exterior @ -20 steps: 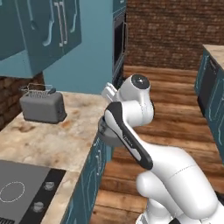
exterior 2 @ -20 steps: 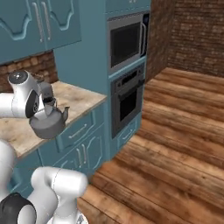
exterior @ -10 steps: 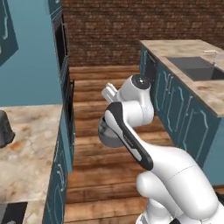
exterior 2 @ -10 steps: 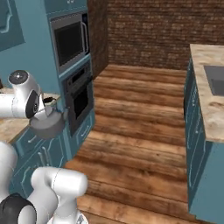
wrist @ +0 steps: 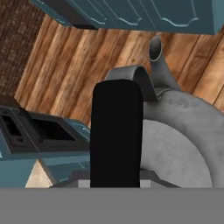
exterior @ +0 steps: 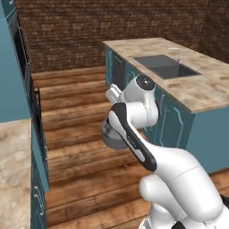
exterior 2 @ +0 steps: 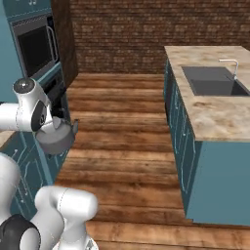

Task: The kettle is done boiling. Turn off the stove, then wait for 300 timesteps before moving the kettle to the dining table.

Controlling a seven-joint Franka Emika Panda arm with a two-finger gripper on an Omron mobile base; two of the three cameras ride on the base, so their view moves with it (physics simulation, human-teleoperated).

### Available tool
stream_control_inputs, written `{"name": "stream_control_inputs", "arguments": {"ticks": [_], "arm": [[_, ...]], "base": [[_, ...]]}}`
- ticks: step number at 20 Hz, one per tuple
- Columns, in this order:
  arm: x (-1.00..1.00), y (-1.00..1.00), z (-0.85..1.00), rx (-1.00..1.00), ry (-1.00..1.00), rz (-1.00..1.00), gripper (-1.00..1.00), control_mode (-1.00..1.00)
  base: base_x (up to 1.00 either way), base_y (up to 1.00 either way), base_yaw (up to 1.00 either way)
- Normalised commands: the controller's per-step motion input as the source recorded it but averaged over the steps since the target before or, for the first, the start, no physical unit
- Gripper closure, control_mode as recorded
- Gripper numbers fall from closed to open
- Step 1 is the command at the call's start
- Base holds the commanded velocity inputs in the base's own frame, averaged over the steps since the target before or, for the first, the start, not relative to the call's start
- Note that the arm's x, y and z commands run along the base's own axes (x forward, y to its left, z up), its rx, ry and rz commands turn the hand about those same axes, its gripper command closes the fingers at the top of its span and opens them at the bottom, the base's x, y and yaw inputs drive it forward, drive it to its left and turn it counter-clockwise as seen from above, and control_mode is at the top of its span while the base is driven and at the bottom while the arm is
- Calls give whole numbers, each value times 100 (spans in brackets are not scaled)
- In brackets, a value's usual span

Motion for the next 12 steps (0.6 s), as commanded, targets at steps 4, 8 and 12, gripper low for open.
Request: {"name": "stream_control_inputs", "arguments": {"ticks": [4, 8, 12], "arm": [[0, 0, 0, 0, 0, 0, 100, 100], [0, 0, 0, 0, 0, 0, 100, 100], [0, 0, 0, 0, 0, 0, 100, 100]], "base": [[26, -32, -32], [26, -32, -29], [33, -27, -25]]}}
